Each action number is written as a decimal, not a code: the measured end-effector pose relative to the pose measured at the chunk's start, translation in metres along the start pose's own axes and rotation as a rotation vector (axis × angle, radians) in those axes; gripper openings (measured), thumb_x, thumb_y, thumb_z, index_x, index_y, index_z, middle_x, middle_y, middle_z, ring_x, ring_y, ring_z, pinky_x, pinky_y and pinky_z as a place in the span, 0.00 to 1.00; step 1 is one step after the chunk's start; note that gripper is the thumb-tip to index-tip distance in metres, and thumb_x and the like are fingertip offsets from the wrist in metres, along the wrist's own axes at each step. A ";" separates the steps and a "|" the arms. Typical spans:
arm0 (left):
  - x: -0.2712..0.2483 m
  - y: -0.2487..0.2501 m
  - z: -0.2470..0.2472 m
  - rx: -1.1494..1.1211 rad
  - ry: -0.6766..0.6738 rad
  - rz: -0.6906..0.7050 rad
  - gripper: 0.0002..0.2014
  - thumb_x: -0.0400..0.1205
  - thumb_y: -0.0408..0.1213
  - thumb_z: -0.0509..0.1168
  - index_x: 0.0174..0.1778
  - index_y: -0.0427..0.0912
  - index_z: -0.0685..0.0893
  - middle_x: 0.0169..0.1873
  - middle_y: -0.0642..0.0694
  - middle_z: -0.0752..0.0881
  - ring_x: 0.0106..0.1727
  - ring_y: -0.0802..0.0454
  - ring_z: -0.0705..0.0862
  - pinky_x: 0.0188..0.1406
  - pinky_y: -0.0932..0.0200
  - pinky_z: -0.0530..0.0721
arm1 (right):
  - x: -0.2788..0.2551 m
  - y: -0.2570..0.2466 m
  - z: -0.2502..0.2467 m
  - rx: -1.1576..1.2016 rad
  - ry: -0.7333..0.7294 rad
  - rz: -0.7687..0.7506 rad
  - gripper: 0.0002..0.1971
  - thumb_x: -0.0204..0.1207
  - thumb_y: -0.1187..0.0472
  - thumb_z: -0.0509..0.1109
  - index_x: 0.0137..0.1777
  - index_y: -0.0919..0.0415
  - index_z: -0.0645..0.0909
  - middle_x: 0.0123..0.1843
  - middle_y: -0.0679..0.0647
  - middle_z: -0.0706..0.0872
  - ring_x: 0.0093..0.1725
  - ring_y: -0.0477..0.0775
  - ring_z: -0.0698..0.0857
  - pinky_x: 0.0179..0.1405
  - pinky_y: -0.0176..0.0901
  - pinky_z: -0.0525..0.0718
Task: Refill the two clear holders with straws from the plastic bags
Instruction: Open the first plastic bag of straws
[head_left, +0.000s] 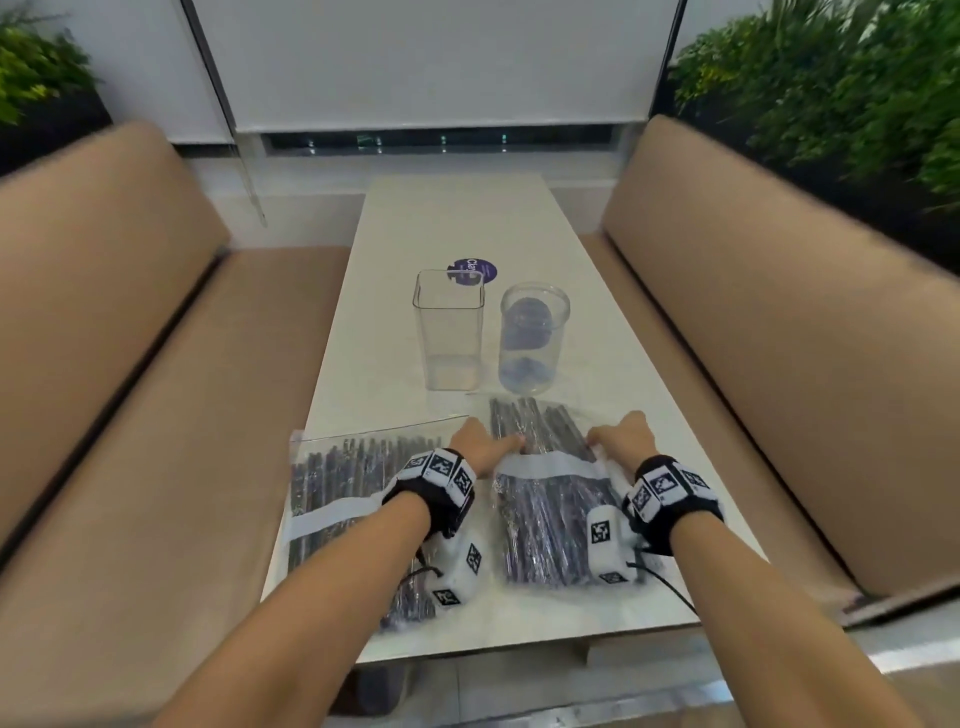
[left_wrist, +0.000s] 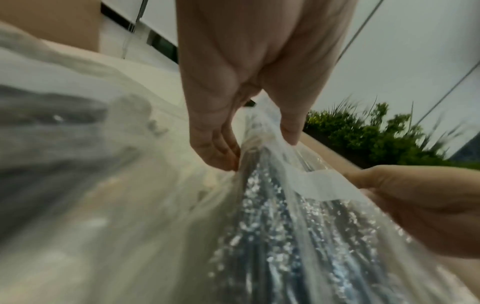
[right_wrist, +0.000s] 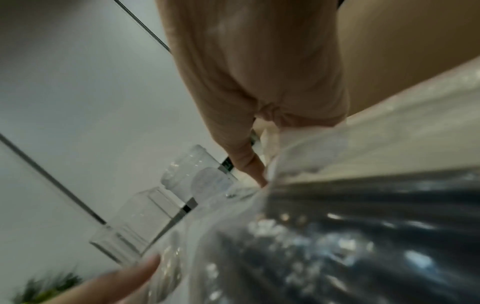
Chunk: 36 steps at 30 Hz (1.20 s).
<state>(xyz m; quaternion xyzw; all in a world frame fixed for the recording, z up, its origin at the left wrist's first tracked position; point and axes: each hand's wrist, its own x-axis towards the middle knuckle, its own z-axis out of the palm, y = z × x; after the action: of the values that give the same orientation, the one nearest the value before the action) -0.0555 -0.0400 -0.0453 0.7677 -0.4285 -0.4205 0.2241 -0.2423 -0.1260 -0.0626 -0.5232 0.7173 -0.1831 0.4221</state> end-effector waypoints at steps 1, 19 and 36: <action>0.002 0.003 0.001 -0.114 0.028 -0.005 0.34 0.78 0.57 0.69 0.70 0.35 0.72 0.55 0.42 0.83 0.47 0.48 0.82 0.41 0.60 0.83 | -0.004 -0.004 -0.001 0.053 0.028 -0.038 0.32 0.72 0.69 0.73 0.74 0.76 0.64 0.72 0.71 0.75 0.62 0.65 0.78 0.50 0.45 0.74; -0.101 0.068 -0.158 0.118 -0.311 0.591 0.12 0.78 0.31 0.72 0.55 0.49 0.85 0.54 0.54 0.91 0.54 0.59 0.90 0.55 0.68 0.84 | -0.161 -0.136 -0.104 -0.184 -0.288 -0.999 0.20 0.74 0.42 0.71 0.65 0.47 0.82 0.51 0.51 0.91 0.43 0.44 0.88 0.45 0.40 0.85; -0.145 0.079 -0.132 -0.335 0.163 0.585 0.20 0.76 0.49 0.74 0.47 0.33 0.81 0.33 0.47 0.85 0.26 0.58 0.87 0.32 0.60 0.88 | -0.200 -0.142 -0.056 0.263 -0.568 -0.841 0.05 0.82 0.67 0.67 0.52 0.69 0.83 0.47 0.78 0.88 0.42 0.63 0.90 0.40 0.49 0.93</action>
<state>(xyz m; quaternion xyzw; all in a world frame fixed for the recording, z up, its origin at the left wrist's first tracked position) -0.0225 0.0391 0.1481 0.5959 -0.5364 -0.3400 0.4915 -0.1828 -0.0100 0.1526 -0.7376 0.2733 -0.2761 0.5522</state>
